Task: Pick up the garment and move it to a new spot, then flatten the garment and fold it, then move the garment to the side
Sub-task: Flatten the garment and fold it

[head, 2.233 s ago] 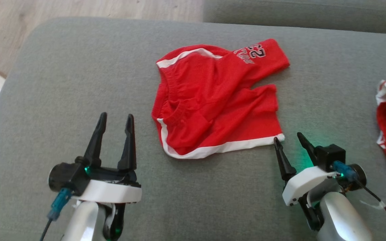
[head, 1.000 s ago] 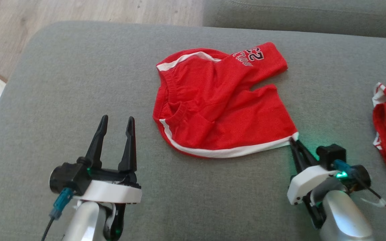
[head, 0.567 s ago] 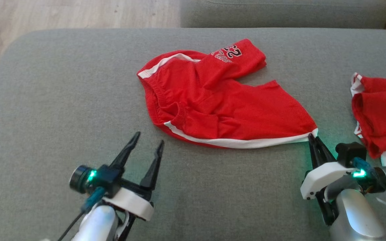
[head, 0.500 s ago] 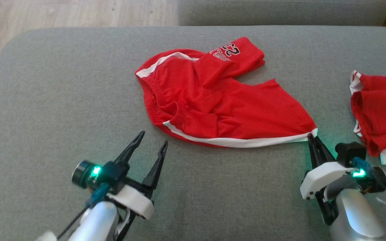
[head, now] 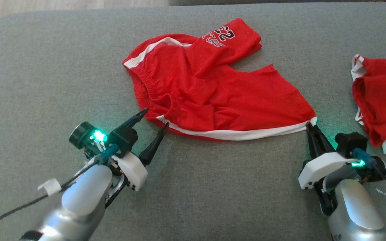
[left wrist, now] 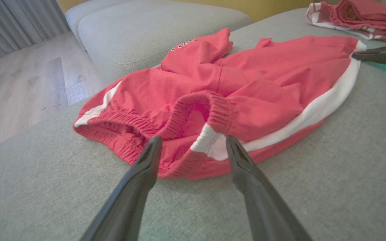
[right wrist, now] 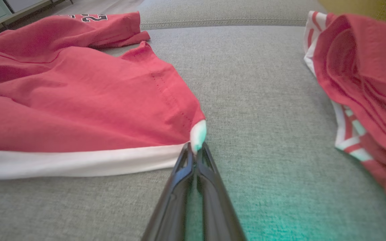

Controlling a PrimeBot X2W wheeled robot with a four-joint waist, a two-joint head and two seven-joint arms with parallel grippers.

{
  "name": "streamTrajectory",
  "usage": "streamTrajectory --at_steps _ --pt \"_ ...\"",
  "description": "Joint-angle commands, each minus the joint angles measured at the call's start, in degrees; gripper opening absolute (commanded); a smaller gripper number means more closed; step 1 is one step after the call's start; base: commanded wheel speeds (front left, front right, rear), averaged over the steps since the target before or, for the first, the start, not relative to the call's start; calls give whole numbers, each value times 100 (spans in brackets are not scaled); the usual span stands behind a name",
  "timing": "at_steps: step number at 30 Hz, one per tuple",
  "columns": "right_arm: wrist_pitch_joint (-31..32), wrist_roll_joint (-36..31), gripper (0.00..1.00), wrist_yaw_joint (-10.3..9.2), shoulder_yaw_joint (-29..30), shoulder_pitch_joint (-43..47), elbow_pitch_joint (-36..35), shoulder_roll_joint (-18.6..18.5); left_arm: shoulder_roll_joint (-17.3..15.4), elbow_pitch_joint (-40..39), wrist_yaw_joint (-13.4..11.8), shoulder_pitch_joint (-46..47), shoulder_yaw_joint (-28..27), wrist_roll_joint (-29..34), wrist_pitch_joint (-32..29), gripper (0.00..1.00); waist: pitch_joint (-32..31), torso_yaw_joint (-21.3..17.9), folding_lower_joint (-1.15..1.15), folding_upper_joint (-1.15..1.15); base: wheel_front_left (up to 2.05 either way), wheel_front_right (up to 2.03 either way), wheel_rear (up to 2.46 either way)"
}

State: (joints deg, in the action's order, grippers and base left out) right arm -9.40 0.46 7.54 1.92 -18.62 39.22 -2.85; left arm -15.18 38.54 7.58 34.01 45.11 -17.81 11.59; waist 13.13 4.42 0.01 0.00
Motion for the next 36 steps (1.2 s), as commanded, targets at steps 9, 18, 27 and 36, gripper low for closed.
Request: streamTrajectory --at_steps 9,18,27,36 --pt "-53 49 0 -5 -172 -147 -119 -3 -204 376 -9 735 411 -457 149 100 167 -50 -1 0 0 0 0" --pt "-50 30 0 -5 -192 -177 -87 -3 -250 543 -9 971 942 -853 213 93 199 -70 -1 0 0 0 0" --pt "-64 0 0 -5 -216 -180 -10 -3 -283 580 -9 1105 1327 -1212 288 0 152 -56 -1 0 0 0 0" --pt "-157 -46 0 -5 -216 -276 -105 -3 -486 330 -9 1040 1367 -1456 332 0 -187 -40 -1 0 0 0 0"
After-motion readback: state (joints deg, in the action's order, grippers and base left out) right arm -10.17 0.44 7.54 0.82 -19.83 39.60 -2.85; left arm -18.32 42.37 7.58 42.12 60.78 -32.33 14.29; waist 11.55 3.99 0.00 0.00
